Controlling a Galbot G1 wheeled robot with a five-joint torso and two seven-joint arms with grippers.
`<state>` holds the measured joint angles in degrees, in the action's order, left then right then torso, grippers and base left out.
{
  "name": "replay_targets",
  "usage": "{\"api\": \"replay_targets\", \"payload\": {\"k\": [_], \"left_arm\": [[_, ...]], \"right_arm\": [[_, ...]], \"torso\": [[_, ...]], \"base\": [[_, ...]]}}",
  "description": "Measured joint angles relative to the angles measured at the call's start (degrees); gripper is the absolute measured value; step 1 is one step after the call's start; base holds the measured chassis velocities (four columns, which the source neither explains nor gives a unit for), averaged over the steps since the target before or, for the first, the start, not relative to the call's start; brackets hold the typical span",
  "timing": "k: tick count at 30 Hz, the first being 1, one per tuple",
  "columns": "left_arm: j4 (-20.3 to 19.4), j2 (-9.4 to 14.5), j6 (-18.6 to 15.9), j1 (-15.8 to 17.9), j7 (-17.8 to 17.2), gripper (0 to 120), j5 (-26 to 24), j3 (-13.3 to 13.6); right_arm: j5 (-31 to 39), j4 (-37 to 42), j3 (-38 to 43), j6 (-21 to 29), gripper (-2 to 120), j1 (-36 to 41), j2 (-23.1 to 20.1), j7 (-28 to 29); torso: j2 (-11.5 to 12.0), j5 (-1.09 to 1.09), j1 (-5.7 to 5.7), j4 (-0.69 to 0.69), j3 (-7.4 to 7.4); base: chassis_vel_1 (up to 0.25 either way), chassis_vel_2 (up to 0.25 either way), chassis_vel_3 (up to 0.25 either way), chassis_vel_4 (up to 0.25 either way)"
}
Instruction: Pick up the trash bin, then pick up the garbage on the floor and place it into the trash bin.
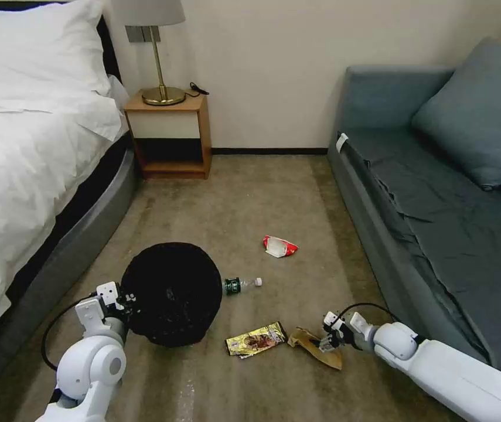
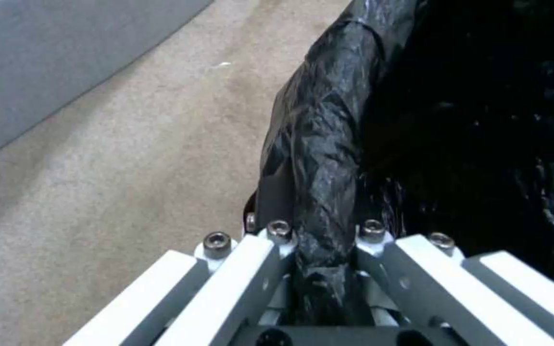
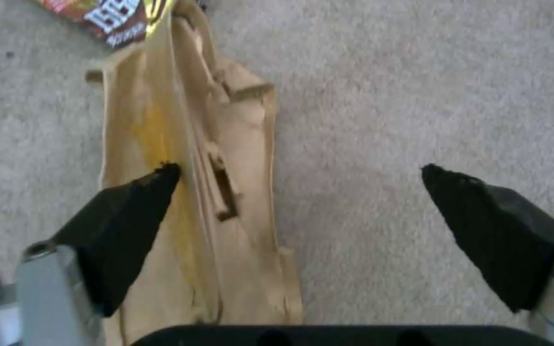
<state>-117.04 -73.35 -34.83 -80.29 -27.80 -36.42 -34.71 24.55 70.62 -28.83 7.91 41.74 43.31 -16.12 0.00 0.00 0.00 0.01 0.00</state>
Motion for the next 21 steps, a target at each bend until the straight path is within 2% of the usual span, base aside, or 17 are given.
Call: {"api": "replay_targets", "payload": {"k": [2, 4, 8, 9, 14, 15, 21], "left_arm": [[-0.03, 0.02, 0.08, -0.07, -0.01, 3, 0.01, -0.03], [-0.03, 0.02, 0.10, -0.07, 0.00, 3, 0.02, -0.03], [-0.05, 0.14, 0.19, -0.06, -0.01, 3, 0.12, -0.02], [-0.05, 0.14, 0.19, -0.06, -0.01, 3, 0.12, -0.02], [0.12, 0.03, 0.19, 0.36, -0.02, 3, 0.25, 0.32], [0.12, 0.03, 0.19, 0.36, -0.02, 3, 0.25, 0.32], [0.41, -0.15, 0.19, 0.54, -0.04, 3, 0.56, 0.65]], "right_arm": [[-0.30, 0.07, 0.29, -0.43, 86, 1.01, -0.38, -0.03], [-0.40, -0.03, 0.33, -0.55, 84, 1.25, -0.37, -0.03], [-1.52, -1.26, 0.85, -2.33, 71, 2.99, 0.12, -0.15], [-1.52, -1.26, 0.85, -2.33, 71, 2.99, 0.12, -0.15], [-2.03, -2.41, 1.33, -4.14, 48, 4.01, 0.35, -0.08], [-2.03, -2.41, 1.33, -4.14, 48, 4.01, 0.35, -0.08], [-2.03, -2.77, 1.96, -5.75, 24, 4.60, 0.36, 0.83]], "torso": [[0.00, 0.02, 0.00, -0.02, 0.00], [0.00, 0.01, 0.00, -0.02, 0.00], [0.00, 0.00, 0.00, -0.01, 0.00], [0.00, 0.00, 0.00, -0.01, 0.00], [0.00, 0.00, 0.00, -0.01, 0.00], [0.00, 0.00, 0.00, -0.01, 0.00], [0.00, 0.00, 0.00, -0.01, 0.00]], "base": [[0.000, 0.000, 0.000, 0.000], [0.000, 0.000, 0.000, 0.000], [0.000, 0.000, 0.000, 0.000], [0.000, 0.000, 0.000, 0.000], [0.000, 0.000, 0.000, 0.000], [0.000, 0.000, 0.000, 0.000], [0.000, 0.000, 0.000, 0.000]]}}
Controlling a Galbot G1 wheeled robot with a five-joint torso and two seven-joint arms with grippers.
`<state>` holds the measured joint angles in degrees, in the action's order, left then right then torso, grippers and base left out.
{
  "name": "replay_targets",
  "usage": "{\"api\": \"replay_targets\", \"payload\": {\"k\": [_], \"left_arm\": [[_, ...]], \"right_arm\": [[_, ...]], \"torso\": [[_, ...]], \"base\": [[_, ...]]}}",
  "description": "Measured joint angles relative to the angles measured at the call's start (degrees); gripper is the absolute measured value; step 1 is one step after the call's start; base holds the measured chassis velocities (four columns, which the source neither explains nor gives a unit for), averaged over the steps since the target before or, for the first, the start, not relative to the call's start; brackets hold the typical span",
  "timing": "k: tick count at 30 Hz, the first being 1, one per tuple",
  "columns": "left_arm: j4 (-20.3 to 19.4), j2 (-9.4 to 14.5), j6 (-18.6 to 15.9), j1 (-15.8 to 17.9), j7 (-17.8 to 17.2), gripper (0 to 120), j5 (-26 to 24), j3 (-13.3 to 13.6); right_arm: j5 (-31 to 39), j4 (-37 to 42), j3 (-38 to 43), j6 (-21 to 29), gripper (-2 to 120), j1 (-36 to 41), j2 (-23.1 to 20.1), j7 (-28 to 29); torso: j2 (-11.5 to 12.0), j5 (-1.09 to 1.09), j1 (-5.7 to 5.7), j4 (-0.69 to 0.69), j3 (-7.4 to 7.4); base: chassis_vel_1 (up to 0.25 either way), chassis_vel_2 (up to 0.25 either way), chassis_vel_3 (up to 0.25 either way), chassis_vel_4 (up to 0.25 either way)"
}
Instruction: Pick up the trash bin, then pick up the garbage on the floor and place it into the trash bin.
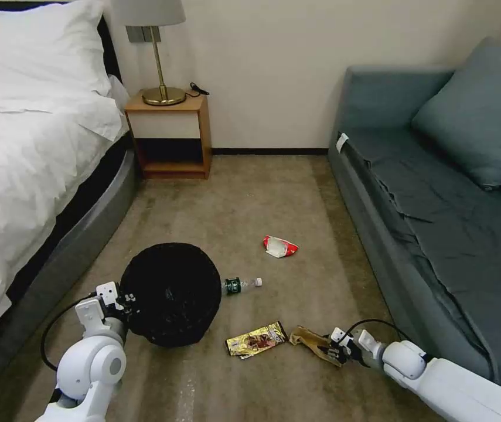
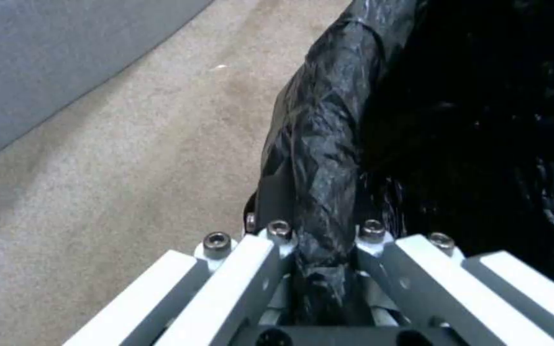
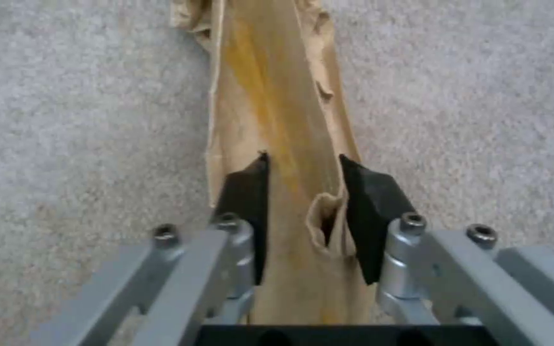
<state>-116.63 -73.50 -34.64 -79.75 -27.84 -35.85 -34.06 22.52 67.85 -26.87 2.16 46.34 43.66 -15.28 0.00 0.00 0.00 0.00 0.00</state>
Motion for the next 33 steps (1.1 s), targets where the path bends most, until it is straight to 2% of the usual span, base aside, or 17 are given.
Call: {"api": "replay_targets", "payload": {"k": [2, 5, 6, 7, 14, 19, 22, 23, 24, 26, 27, 28, 29, 30, 31, 32, 33], "left_arm": [[0.01, -0.03, 0.00, 0.02, 0.00, 3, 0.03, 0.03], [0.01, 0.01, -0.04, 0.02, 0.00, 3, 0.05, 0.05], [0.01, 0.01, -0.04, 0.02, 0.00, 3, 0.05, 0.05], [0.01, 0.05, -0.10, 0.05, 0.00, 3, 0.06, 0.05], [0.11, 0.16, -0.21, 0.17, 0.00, 3, 0.06, 0.16], [0.27, 0.13, -0.25, 0.25, 0.00, 3, 0.19, 0.50], [0.52, 0.17, -0.30, 0.41, -0.02, 3, 0.32, 0.84], [0.76, 0.20, -0.37, 0.75, -0.03, 3, 0.36, 1.27], [0.76, 0.20, -0.37, 0.75, -0.03, 3, 0.36, 1.27], [0.88, 0.02, -0.43, 0.85, -0.05, 3, 0.44, 1.80], [0.88, -0.10, -0.49, 0.85, -0.05, 3, 0.45, 1.99], [0.88, -0.10, -0.49, 0.85, -0.05, 3, 0.45, 1.99], [0.87, -0.29, -0.53, 0.86, -0.05, 3, 0.53, 2.22], [0.88, -0.42, -0.56, 0.87, -0.17, 3, 0.61, 2.36], [0.79, -0.59, -0.64, 0.86, -0.17, 3, 0.66, 2.55], [0.63, -0.70, -0.74, 0.86, -0.22, 3, 0.73, 2.63], [0.63, -0.70, -0.74, 0.86, -0.22, 3, 0.73, 2.63]], "right_arm": [[0.07, -0.11, 0.04, -0.60, 20, 0.11, -0.04, 0.18], [0.27, 0.01, 0.29, -1.94, 5, 0.59, -0.30, 0.39], [0.27, 0.01, 0.29, -1.94, 5, 0.59, -0.30, 0.39], [0.46, 0.35, 0.53, -2.38, 0, 0.87, -0.53, 0.76], [3.91, 6.22, 2.86, -2.91, 0, 2.85, -3.56, 3.58], [8.11, 14.37, 6.94, -2.88, 0, 4.67, -7.00, 7.00], [12.90, 22.39, 9.06, -2.22, 0, 4.77, -8.95, 10.23], [17.29, 28.46, 9.36, -0.94, 0, 3.71, -9.42, 12.88], [17.29, 28.46, 9.36, -0.94, 0, 3.71, -9.42, 12.88], [24.92, 35.73, 4.72, 0.62, 0, -1.65, -7.46, 18.50], [27.67, 37.71, 1.59, 1.11, 0, -5.12, -5.74, 21.09], [27.67, 37.71, 1.59, 1.11, 0, -5.12, -5.74, 21.09], [30.63, 39.42, -2.93, 1.61, 0, -9.73, -2.68, 24.71], [31.99, 40.01, -5.50, 1.85, 0, -12.00, -0.66, 26.76], [34.05, 40.47, -10.06, 2.24, 0, -15.78, 2.91, 30.31], [35.20, 40.48, -12.83, 2.49, 0, -18.10, 5.11, 32.37], [35.20, 40.48, -12.83, 2.49, 0, -18.10, 5.11, 32.37]], "torso": [[0.00, 0.00, 0.00, 0.00, 0.00], [0.00, 0.00, 0.00, 0.00, 0.00], [0.00, 0.00, 0.00, 0.00, 0.00], [0.00, 0.00, 0.00, 0.00, 0.00], [0.00, 0.00, 0.00, 0.00, 0.00], [0.00, 0.00, 0.00, -0.01, 0.00], [0.00, 0.01, 0.00, -0.01, 0.00], [0.00, 0.02, 0.00, -0.02, 0.00], [0.00, 0.02, 0.00, -0.02, 0.00], [0.00, 0.04, 0.00, -0.03, 0.00], [0.00, -0.02, 0.00, -0.02, 0.00], [0.00, -0.02, 0.00, -0.02, 0.00], [-0.01, 0.03, 0.00, 0.04, 0.00], [-0.01, 0.07, 0.00, 0.02, 0.00], [0.00, 0.01, 0.00, 0.06, -0.01], [-0.01, -0.03, 0.00, 0.05, -0.01], [-0.01, -0.03, 0.00, 0.05, -0.01]], "base": [[0.000, 0.000, 0.000, 0.000], [0.000, 0.000, 0.000, 0.000], [0.000, 0.000, 0.000, 0.000], [0.000, 0.000, 0.000, 0.000], [0.000, 0.000, 0.000, 0.000], [0.000, 0.000, 0.000, 0.000], [0.000, 0.000, 0.000, 0.000], [0.000, 0.000, 0.000, 0.000], [0.000, 0.000, 0.000, 0.000], [0.000, 0.000, 0.000, 0.000], [0.000, 0.000, 0.000, 0.000], [0.000, 0.000, 0.000, 0.000], [0.000, 0.000, 0.000, 0.000], [0.000, 0.000, 0.000, 0.000], [0.000, 0.000, 0.000, 0.000], [0.000, 0.000, 0.000, 0.000], [0.000, 0.000, 0.000, 0.000]]}}
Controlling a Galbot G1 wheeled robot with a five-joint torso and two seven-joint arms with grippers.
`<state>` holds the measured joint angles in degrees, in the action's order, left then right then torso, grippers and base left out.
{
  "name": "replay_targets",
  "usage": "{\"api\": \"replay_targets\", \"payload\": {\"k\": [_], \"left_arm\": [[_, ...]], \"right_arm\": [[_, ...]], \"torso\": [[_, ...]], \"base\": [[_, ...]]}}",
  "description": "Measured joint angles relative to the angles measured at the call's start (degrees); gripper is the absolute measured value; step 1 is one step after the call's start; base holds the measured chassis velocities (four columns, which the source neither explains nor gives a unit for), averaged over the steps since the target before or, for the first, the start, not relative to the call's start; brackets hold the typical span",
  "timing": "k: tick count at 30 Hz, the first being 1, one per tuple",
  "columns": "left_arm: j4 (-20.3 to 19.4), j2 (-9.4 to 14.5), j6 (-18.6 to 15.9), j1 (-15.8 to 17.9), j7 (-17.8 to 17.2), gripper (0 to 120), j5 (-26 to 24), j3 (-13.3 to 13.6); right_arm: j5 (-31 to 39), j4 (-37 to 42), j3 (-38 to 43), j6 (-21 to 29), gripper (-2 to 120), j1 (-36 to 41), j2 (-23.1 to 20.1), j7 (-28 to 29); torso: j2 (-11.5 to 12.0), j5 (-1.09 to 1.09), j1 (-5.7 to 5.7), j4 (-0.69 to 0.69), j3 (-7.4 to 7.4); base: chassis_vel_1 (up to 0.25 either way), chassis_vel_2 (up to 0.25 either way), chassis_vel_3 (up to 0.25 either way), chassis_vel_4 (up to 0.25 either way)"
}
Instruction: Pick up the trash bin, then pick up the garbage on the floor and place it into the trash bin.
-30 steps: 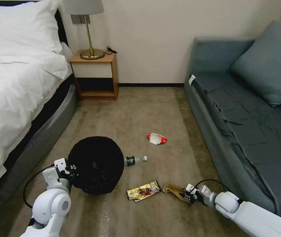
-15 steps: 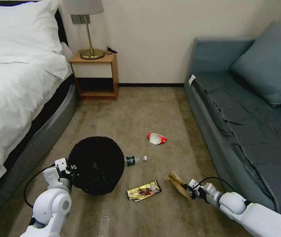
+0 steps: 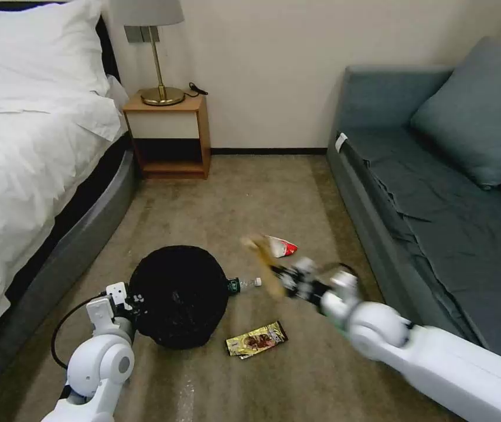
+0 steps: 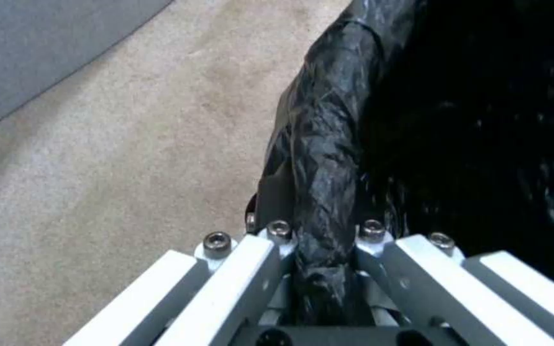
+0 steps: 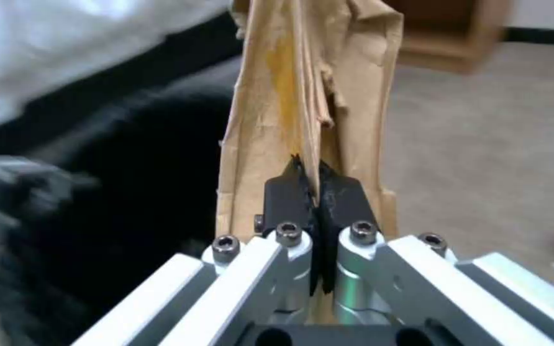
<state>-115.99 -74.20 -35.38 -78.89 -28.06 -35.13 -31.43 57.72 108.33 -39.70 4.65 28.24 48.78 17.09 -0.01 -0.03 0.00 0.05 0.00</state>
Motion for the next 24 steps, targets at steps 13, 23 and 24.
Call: {"api": "replay_targets", "payload": {"k": [13, 23, 24], "left_arm": [[-2.23, -0.21, -0.55, -0.43, -0.46, 3, -0.25, -0.14], [-2.56, 0.26, -0.56, -0.63, -0.52, 3, -0.46, -0.63], [-2.56, 0.28, -0.56, -0.63, -0.53, 3, -0.48, -0.64]], "right_arm": [[2.20, -5.79, -18.88, 1.51, 0, -13.55, 11.57, 10.46], [2.21, -4.96, -19.16, 2.64, 34, -14.17, 12.37, 12.19], [2.20, -4.86, -19.16, 2.66, 38, -14.16, 12.31, 12.25]], "torso": [[0.00, 0.04, 0.00, -0.05, 0.00], [0.00, 0.03, 0.00, -0.05, 0.00], [0.00, 0.03, 0.00, -0.05, 0.00]], "base": [[0.000, 0.000, 0.000, 0.000], [0.000, 0.000, 0.000, 0.000], [0.000, 0.000, 0.000, 0.000]]}}
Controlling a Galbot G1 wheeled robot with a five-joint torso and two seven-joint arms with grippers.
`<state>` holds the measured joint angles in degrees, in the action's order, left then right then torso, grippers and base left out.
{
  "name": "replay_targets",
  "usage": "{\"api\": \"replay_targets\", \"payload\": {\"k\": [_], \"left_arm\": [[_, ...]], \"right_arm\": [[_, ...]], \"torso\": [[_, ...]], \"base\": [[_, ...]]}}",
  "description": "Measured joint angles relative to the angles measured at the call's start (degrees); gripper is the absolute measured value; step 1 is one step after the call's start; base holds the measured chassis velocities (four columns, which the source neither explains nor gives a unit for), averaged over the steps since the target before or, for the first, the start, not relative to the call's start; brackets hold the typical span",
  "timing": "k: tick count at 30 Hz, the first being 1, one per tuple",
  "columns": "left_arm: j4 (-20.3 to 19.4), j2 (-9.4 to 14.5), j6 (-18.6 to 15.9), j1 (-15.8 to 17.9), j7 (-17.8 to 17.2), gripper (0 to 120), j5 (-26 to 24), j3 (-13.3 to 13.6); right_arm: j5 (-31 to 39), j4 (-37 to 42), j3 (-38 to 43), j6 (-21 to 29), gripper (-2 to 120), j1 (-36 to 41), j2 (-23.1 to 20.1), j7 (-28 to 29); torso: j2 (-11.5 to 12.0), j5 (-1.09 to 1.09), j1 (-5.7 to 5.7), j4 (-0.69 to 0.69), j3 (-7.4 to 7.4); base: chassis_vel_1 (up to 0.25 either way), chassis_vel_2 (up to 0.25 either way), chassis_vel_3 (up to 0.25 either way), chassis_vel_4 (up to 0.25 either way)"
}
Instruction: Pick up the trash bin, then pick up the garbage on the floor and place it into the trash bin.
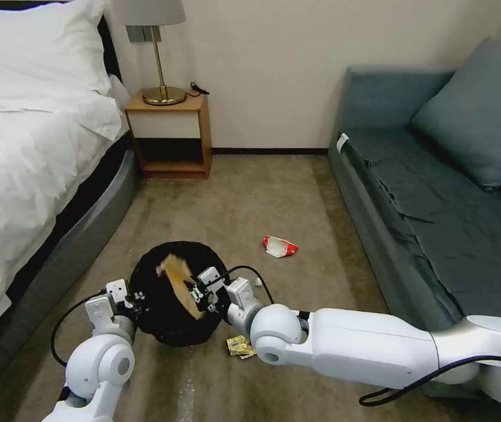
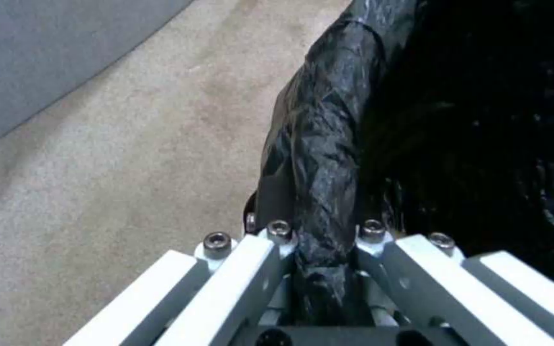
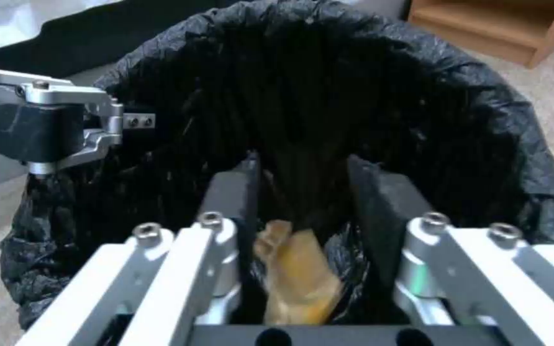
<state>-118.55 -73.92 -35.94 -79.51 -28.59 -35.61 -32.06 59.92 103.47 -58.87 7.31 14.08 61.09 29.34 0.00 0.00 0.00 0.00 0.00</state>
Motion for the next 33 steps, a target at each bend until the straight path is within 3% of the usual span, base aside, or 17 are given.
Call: {"api": "replay_targets", "payload": {"k": [7, 12, 13, 16, 19, 24, 33], "left_arm": [[0.02, 0.05, 0.00, -0.05, -0.02, 3, -0.05, -0.02], [0.73, 0.41, 0.01, 0.20, -0.01, 3, 0.08, -0.43], [0.73, 0.41, 0.01, 0.20, -0.01, 3, 0.08, -0.43], [1.11, 0.63, 0.03, 0.30, 0.00, 3, 0.12, -0.74], [1.25, 0.79, 0.03, 0.30, 0.01, 3, 0.17, -0.79], [1.43, 0.77, 0.04, 0.29, 0.02, 3, 0.51, -0.85], [1.32, 0.22, 0.15, -0.46, 0.01, 3, 1.25, -1.04]], "right_arm": [[-1.53, 1.63, 3.57, 0.57, 60, -0.02, -2.23, 0.15], [-6.60, 3.46, 9.27, 2.07, 83, 0.80, -10.87, -3.48], [-6.60, 3.46, 9.27, 2.07, 83, 0.80, -10.87, -3.48], [-12.18, 1.90, 11.96, 1.61, 97, 5.17, -16.35, -8.76], [-15.05, 0.41, 12.43, 1.35, 99, 7.49, -18.80, -11.73], [-25.79, -6.19, 11.41, -3.25, 100, 11.09, -21.26, -19.08], [-40.55, -18.75, 7.11, -15.90, 100, 12.35, -19.22, -32.32]], "torso": [[0.00, -0.02, 0.00, 0.02, 0.00], [0.00, -0.02, 0.00, 0.00, 0.01], [0.00, -0.02, 0.00, 0.00, 0.01], [0.00, -0.03, 0.00, -0.01, 0.00], [0.00, -0.02, 0.00, -0.01, 0.01], [0.00, -0.02, 0.00, -0.01, 0.01], [0.00, -0.01, 0.00, 0.00, 0.01]], "base": [[0.000, 0.000, 0.000, 0.000], [0.000, 0.000, 0.000, 0.000], [0.000, 0.000, 0.000, 0.000], [0.000, 0.000, 0.000, 0.000], [0.000, 0.000, 0.000, 0.000], [0.000, 0.000, 0.000, 0.000], [0.000, 0.000, 0.000, 0.000]]}}
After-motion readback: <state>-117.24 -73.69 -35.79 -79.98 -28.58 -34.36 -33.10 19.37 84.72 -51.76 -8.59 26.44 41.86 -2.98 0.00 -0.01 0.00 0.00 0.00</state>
